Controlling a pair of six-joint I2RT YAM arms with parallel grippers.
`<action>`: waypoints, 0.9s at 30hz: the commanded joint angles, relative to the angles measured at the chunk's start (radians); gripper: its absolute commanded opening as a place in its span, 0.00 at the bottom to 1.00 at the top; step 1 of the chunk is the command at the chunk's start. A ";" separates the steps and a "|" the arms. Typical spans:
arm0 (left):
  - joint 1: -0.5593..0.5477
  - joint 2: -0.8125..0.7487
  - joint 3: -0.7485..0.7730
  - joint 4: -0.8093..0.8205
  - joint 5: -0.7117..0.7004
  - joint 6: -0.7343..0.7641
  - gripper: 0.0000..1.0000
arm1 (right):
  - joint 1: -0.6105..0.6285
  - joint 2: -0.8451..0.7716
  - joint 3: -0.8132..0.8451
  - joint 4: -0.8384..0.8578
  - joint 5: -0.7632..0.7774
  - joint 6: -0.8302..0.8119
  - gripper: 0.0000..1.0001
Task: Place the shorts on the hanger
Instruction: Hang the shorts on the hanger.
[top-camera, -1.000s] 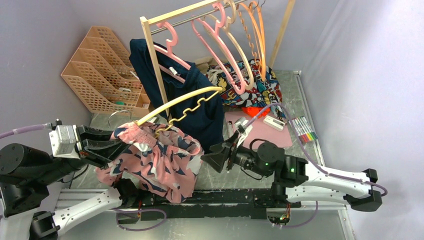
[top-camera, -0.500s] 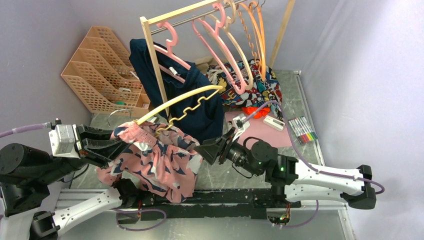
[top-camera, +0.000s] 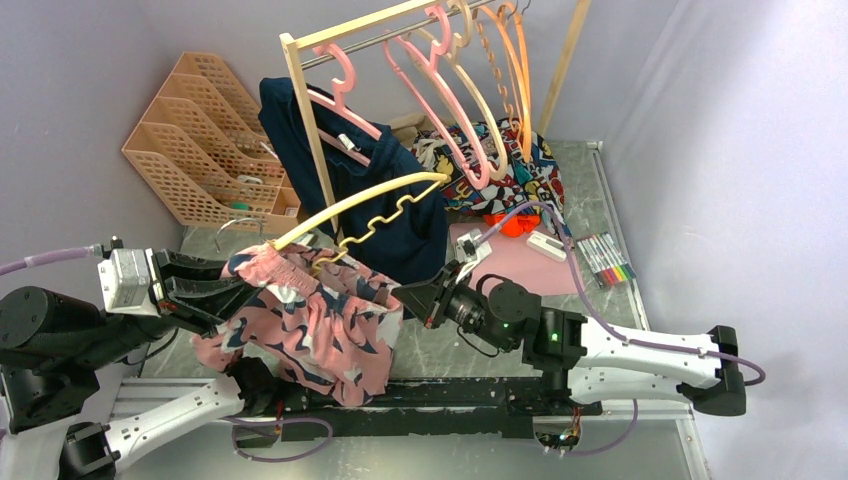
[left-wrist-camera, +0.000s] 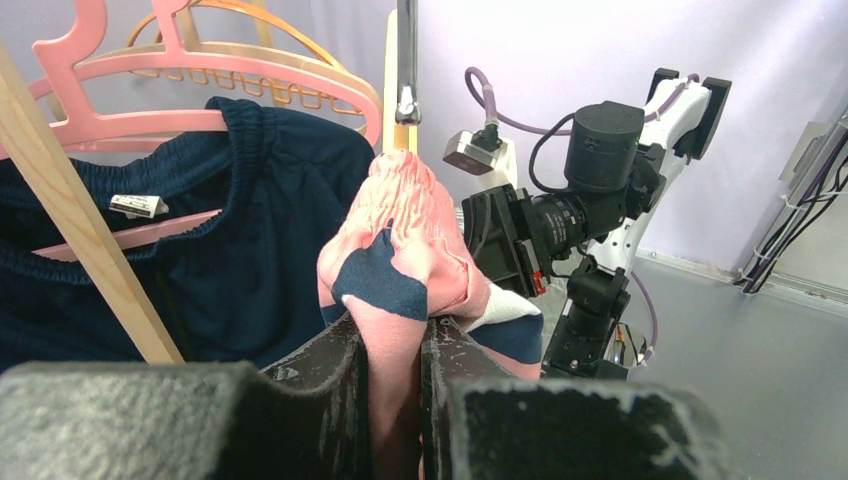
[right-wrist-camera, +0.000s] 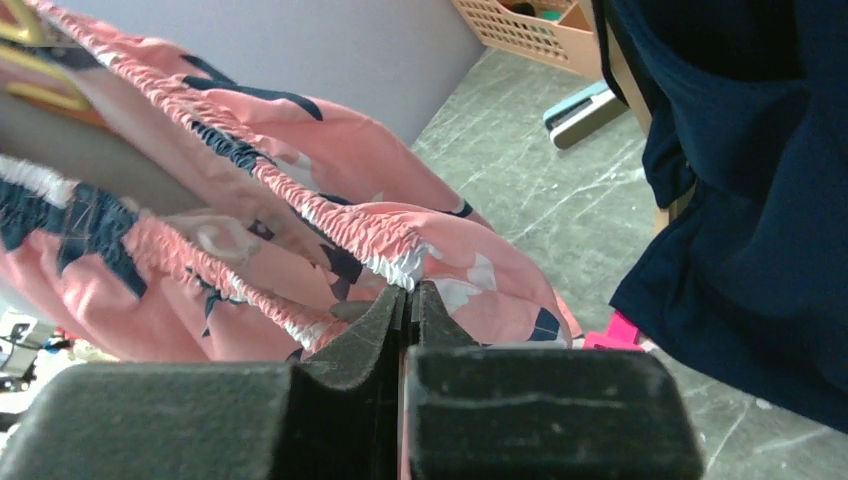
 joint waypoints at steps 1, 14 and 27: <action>0.006 0.004 0.022 0.071 0.015 -0.011 0.07 | 0.003 -0.020 0.047 -0.130 0.116 0.018 0.00; 0.006 0.013 0.028 -0.093 0.190 -0.051 0.07 | 0.003 -0.198 0.200 -0.713 0.325 0.095 0.00; 0.006 0.046 0.015 -0.142 0.256 -0.055 0.07 | 0.003 -0.145 0.307 -0.860 0.369 0.111 0.00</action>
